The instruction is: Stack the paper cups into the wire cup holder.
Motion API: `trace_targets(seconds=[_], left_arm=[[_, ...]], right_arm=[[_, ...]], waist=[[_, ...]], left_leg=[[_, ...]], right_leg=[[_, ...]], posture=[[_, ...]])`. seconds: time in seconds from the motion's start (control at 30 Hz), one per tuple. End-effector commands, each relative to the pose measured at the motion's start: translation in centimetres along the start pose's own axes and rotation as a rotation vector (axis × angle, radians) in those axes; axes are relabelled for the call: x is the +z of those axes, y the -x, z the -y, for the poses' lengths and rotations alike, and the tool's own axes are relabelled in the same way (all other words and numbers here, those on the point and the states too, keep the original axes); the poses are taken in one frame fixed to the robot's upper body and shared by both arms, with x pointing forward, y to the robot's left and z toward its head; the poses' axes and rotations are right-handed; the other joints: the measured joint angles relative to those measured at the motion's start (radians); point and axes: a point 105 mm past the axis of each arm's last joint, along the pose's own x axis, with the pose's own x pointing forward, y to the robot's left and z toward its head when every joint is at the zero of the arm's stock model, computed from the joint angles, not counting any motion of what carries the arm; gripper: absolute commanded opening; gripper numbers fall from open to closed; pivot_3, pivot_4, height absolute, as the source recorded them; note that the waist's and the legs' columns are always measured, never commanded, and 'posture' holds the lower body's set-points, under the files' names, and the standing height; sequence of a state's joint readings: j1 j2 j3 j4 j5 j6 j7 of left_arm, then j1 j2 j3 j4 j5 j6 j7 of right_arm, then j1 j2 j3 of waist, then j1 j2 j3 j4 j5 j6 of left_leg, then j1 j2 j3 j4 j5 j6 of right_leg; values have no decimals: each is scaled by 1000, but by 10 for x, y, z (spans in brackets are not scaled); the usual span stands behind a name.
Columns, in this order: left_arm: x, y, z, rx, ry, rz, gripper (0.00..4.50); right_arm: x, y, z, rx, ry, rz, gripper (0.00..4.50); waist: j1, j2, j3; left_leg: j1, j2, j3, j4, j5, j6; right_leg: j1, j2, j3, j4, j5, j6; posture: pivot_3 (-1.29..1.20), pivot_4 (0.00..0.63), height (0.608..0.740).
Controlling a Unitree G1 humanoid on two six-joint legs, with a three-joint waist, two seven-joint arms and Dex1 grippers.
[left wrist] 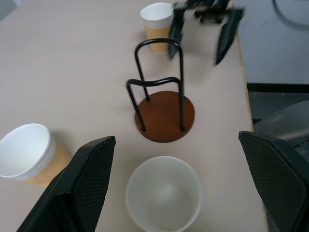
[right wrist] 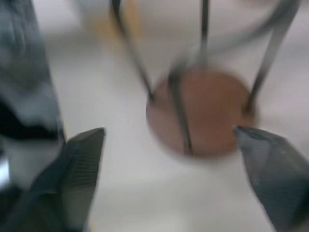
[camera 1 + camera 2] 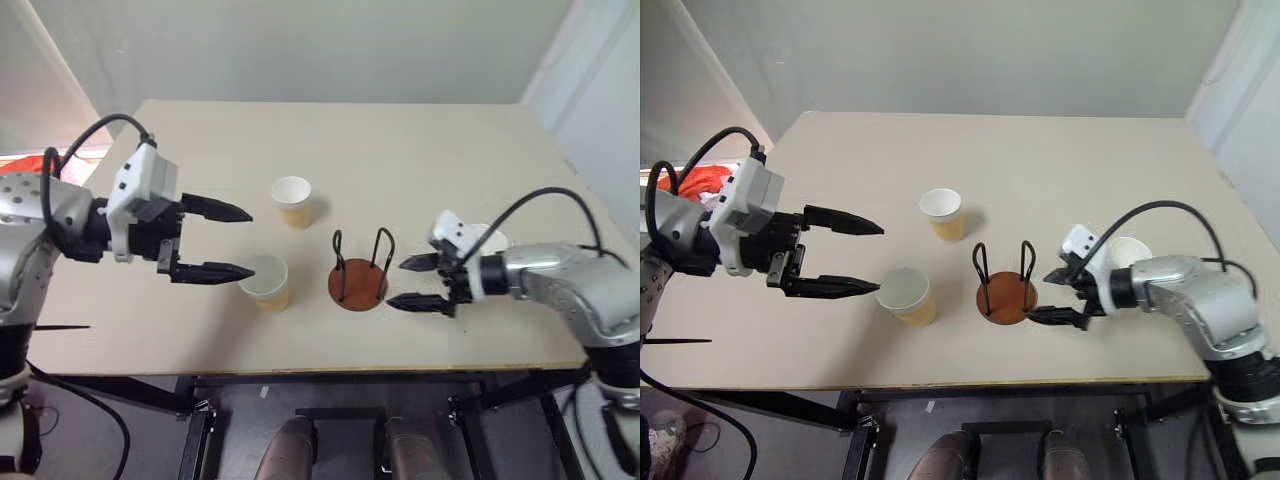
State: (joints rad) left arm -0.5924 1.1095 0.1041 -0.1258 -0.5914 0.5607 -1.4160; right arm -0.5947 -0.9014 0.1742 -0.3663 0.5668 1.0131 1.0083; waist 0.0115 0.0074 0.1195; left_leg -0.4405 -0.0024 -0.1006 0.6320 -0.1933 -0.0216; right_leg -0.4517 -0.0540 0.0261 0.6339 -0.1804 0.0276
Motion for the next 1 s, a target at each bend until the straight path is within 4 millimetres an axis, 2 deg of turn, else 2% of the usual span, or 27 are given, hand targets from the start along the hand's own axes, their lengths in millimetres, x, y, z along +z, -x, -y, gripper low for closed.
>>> trace_targets(seconds=[0.03, 0.1, 0.2, 0.33, 0.5, 0.83, 0.93, 1.0], left_arm=[[13, 0, -2, -3, -66, 26, 4500], [14, -2, -1, -10, -72, 34, 4500], [14, -4, 0, -15, -73, 38, 4500], [14, -7, 0, -15, -74, 52, 4500], [17, -3, 2, -6, -76, 55, 4500], [15, 2, 7, 10, -59, 38, 4500], [16, 2, 7, 14, -58, 36, 4500], [16, 3, 6, 17, -58, 35, 4500]], right_arm=[[39, 36, 8, -58, 151, 55, 4431], [48, 58, 17, -117, 201, 39, 4431], [42, 66, 24, -145, 215, -15, 4431], [3, 62, 47, -204, 201, -173, 4431], [-27, 62, 67, -253, 189, -274, 4431], [-32, 52, 74, -227, 188, -269, 4431], [-38, 44, 78, -222, 210, -303, 3828], [-40, 41, 82, -234, 235, -329, 3188]], waist=[[-4, 0, 0], [-4, 0, 0], [-2, -2, -1], [-2, -3, -1], [-2, -1, 0], [-4, -1, 0], [-4, -1, 0], [-4, -1, 0]], left_leg=[[0, 0, 0, 0, 0, 0], [0, 0, 0, 0, 0, 0], [0, 1, 0, -1, -1, 1], [1, 2, 0, 0, -3, 2], [0, 1, 1, 1, -4, 3], [1, 2, 1, 2, -4, 4], [1, 2, 1, 3, -4, 4], [1, 2, 1, 4, -4, 4]], right_leg=[[0, 0, 0, 0, 0, 0], [-1, 0, 1, 0, 0, 0], [-1, 1, 0, -1, -1, 2], [1, 1, -1, -1, -2, 3], [0, 0, 0, -2, 1, 9], [1, 0, 0, -2, 1, 9], [2, 0, 0, -2, 2, 8], [2, 0, 0, -1, 2, 8]], posture=[[0, 150, 740], [0, 150, 740], [0, 150, 740], [0, 150, 740], [0, 150, 740], [0, 150, 740], [0, 150, 740], [0, 150, 740]])
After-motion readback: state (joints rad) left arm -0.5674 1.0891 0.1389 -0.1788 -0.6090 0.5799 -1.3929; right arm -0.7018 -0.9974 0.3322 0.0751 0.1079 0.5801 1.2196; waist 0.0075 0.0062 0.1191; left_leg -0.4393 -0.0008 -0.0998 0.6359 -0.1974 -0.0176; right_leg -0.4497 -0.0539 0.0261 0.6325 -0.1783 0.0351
